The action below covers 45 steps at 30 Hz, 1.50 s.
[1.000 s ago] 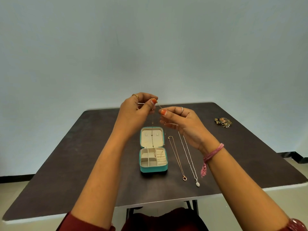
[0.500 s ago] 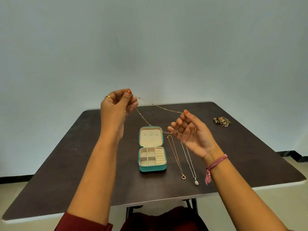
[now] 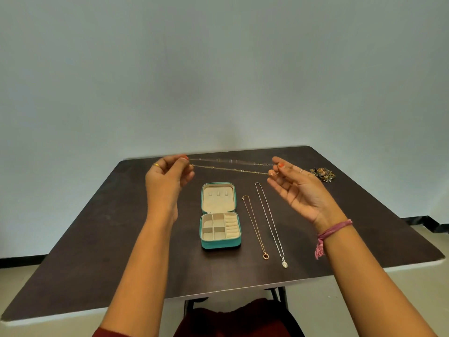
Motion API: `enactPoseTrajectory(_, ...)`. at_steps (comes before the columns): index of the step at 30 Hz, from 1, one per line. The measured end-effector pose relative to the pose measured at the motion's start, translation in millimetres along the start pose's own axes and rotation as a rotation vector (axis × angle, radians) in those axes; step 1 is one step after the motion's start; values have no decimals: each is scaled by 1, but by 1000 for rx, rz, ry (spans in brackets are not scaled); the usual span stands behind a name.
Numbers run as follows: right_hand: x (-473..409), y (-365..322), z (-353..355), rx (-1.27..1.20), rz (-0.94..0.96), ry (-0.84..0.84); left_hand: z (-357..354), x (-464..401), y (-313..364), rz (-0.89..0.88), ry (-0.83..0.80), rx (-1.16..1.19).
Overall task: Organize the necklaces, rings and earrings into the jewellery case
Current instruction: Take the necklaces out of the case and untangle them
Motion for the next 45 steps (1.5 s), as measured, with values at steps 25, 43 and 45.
enactPoseTrajectory(25, -38, -53, 94, 803, 76, 206, -79, 114, -139, 327, -216, 9)
enactPoseTrajectory(43, -76, -5, 127, 1410, -55, -64, -147, 145, -176, 210, -455, -629)
enactPoseTrajectory(45, -80, 2, 128, 1430, -71, -89, -154, 143, -180, 198, -491, -714)
Point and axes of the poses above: each hand's wrist, its own x-axis away from the middle knuckle, its own z-axis out of the back of the hand, y = z × x, the point moved 10 cm from there along -x, towards the middle knuckle, and after that the axes turned 9 degrees about -y, right-handed, at the moved point
